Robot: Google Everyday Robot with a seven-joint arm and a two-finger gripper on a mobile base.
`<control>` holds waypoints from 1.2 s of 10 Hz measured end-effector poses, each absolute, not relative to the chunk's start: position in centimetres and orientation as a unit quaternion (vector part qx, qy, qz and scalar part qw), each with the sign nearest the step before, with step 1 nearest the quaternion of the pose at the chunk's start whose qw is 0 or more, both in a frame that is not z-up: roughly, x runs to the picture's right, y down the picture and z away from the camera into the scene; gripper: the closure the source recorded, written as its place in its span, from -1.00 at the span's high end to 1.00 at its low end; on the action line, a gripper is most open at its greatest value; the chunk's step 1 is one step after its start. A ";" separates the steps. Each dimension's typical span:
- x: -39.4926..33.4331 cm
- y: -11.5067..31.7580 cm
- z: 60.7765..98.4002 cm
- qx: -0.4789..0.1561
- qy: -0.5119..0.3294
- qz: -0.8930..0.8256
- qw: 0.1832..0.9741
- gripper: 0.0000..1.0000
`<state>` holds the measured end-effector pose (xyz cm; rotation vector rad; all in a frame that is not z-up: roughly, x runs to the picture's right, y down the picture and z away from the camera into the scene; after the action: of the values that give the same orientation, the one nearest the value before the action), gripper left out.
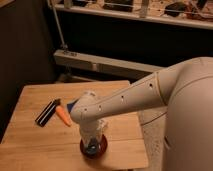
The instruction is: Place the ceramic cup in the ceramic bowl
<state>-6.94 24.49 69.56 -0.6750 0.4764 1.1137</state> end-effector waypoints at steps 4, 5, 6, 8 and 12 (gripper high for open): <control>-7.2 23.7 69.2 -0.302 0.220 0.523 0.766 0.60; -7.3 22.9 68.6 -0.299 0.214 0.530 0.764 0.60; -7.3 22.2 68.4 -0.295 0.209 0.535 0.764 0.60; -7.1 19.6 67.3 -0.281 0.190 0.555 0.759 0.60; -6.2 13.6 69.1 -0.258 0.153 0.612 0.732 0.60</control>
<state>-6.21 13.55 69.06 -0.5667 0.3376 1.3472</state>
